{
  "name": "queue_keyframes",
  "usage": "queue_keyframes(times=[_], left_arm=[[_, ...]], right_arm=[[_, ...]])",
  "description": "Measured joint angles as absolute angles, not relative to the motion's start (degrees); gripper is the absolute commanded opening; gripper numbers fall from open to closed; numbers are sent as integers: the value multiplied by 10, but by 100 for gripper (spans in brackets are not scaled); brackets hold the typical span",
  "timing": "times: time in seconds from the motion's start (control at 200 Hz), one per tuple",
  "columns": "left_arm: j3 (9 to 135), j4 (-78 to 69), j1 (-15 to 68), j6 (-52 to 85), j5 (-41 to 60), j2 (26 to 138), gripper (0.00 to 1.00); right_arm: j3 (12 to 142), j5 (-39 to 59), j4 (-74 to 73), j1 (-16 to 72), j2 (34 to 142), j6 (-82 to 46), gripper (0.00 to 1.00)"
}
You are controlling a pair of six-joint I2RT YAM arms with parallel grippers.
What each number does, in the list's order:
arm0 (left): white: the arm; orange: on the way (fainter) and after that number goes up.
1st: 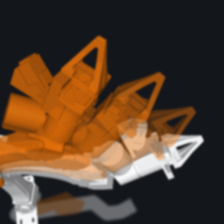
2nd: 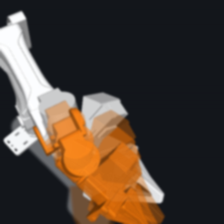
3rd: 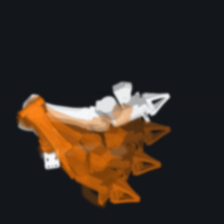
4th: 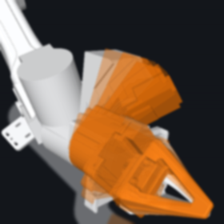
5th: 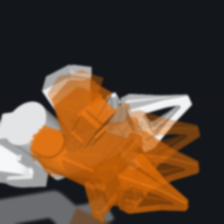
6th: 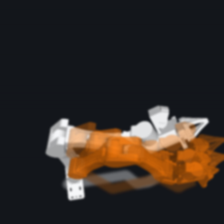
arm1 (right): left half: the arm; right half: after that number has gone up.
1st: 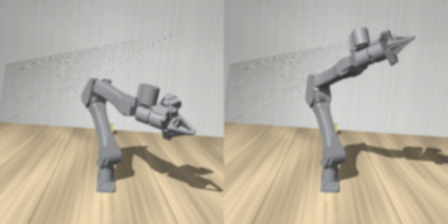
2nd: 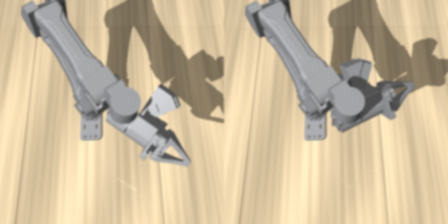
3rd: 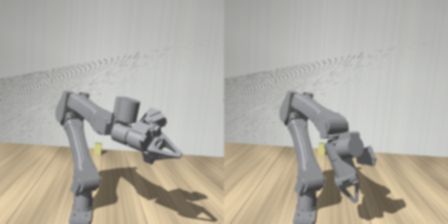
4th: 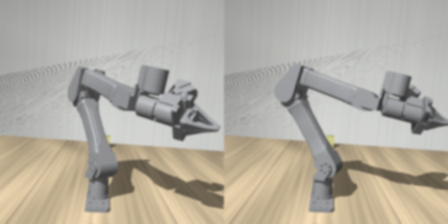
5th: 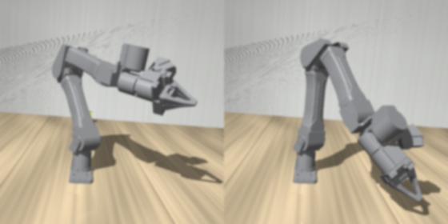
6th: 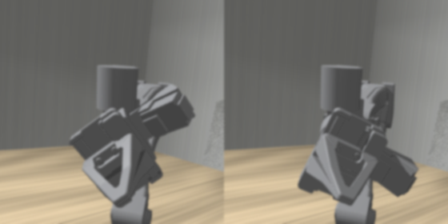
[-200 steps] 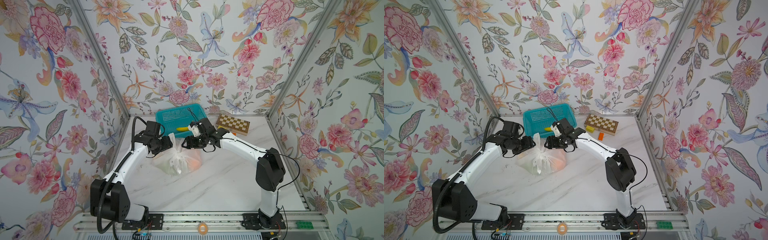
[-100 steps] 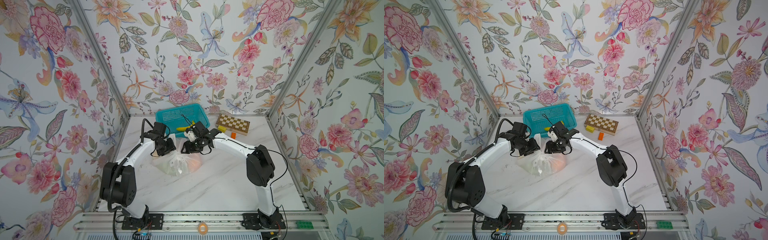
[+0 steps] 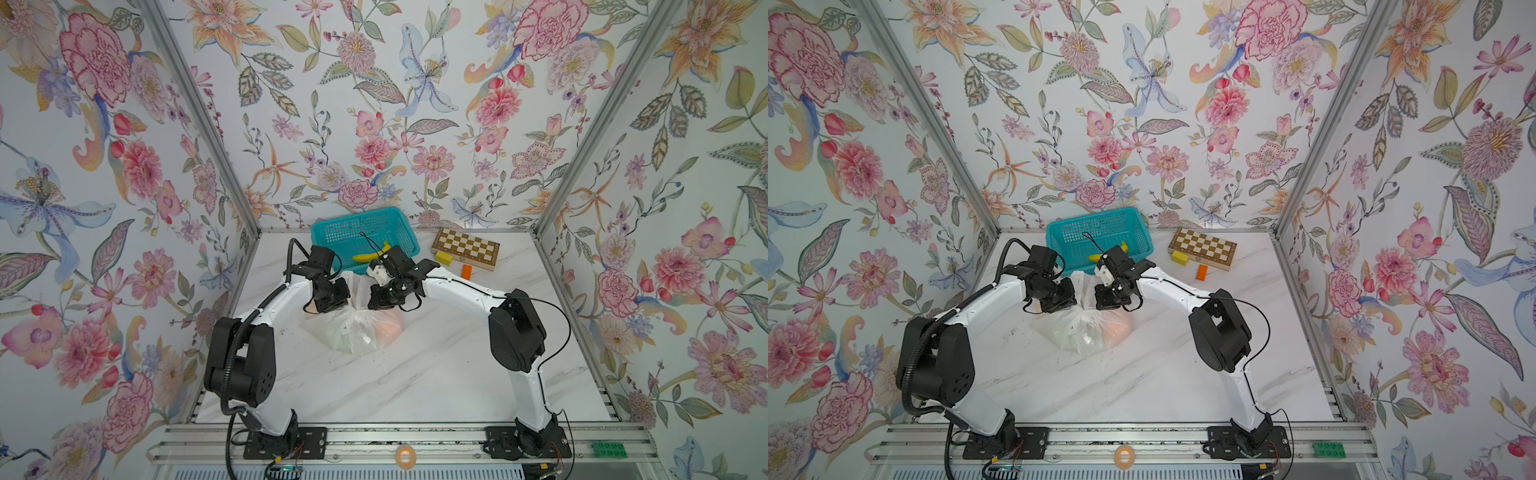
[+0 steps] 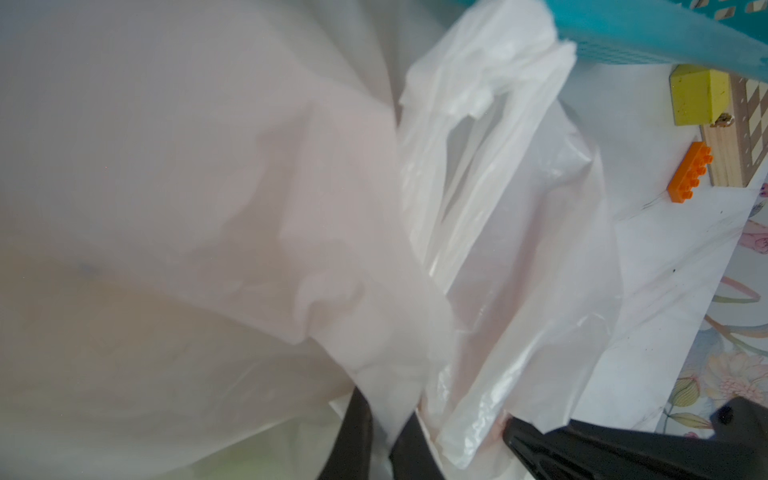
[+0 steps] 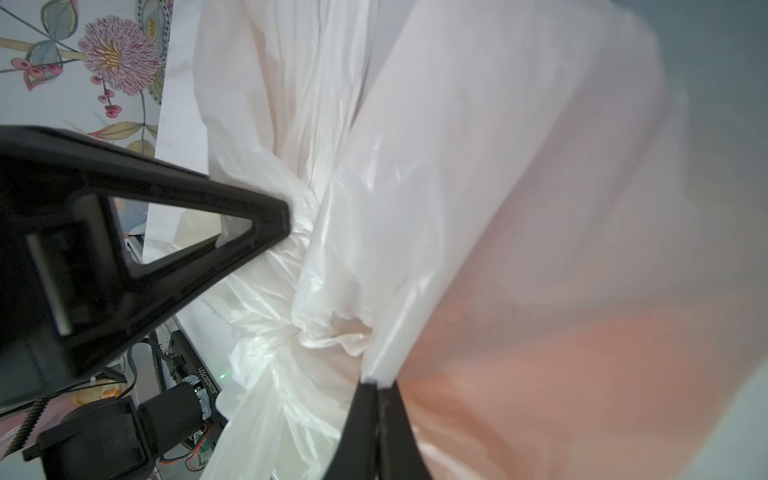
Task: Untie the knot of the plastic bag and take out the fruit
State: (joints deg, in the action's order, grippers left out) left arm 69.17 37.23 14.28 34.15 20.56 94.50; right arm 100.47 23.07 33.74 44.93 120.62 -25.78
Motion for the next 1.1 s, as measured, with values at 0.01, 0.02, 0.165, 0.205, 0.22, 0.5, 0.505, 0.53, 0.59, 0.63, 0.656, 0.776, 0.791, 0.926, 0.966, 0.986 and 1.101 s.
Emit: queue_keyframes(times=[0.01, 0.02, 0.165, 0.205, 0.22, 0.5, 0.505, 0.53, 0.59, 0.63, 0.656, 0.776, 0.791, 0.926, 0.966, 0.986, 1.101], left_arm=[[692, 372, 143, 342, 205, 945, 0], [692, 372, 143, 338, 205, 945, 0], [692, 372, 143, 339, 203, 937, 0], [692, 372, 143, 339, 204, 934, 0], [692, 372, 143, 339, 204, 933, 0], [689, 372, 131, 332, 208, 914, 0], [689, 372, 130, 332, 208, 913, 0], [687, 372, 128, 330, 208, 908, 0], [685, 373, 121, 328, 208, 897, 0], [685, 372, 117, 326, 208, 891, 0], [685, 372, 115, 325, 208, 888, 0], [685, 373, 101, 316, 208, 882, 0], [685, 373, 100, 315, 208, 882, 1], [685, 373, 95, 307, 208, 880, 35], [685, 373, 93, 300, 207, 878, 44], [685, 372, 92, 302, 206, 876, 47], [685, 373, 90, 298, 206, 853, 52]], right_arm=[[1004, 229, 337, 449, 1206, -258, 0], [1004, 229, 336, 449, 1206, -258, 0], [974, 215, 329, 442, 1194, -270, 0], [964, 213, 325, 438, 1187, -274, 0], [959, 212, 323, 436, 1184, -276, 0], [861, 204, 273, 386, 1104, -318, 0], [858, 204, 272, 384, 1102, -320, 0], [848, 204, 267, 379, 1095, -324, 0], [828, 203, 259, 368, 1083, -335, 0], [820, 201, 256, 362, 1078, -339, 0], [816, 198, 254, 360, 1075, -340, 0], [808, 189, 251, 360, 1063, -342, 1], [808, 188, 250, 360, 1061, -341, 3], [814, 172, 250, 368, 1047, -326, 25], [821, 165, 255, 372, 1045, -321, 33], [826, 159, 257, 374, 1044, -313, 36], [858, 129, 259, 392, 1041, -285, 47]])
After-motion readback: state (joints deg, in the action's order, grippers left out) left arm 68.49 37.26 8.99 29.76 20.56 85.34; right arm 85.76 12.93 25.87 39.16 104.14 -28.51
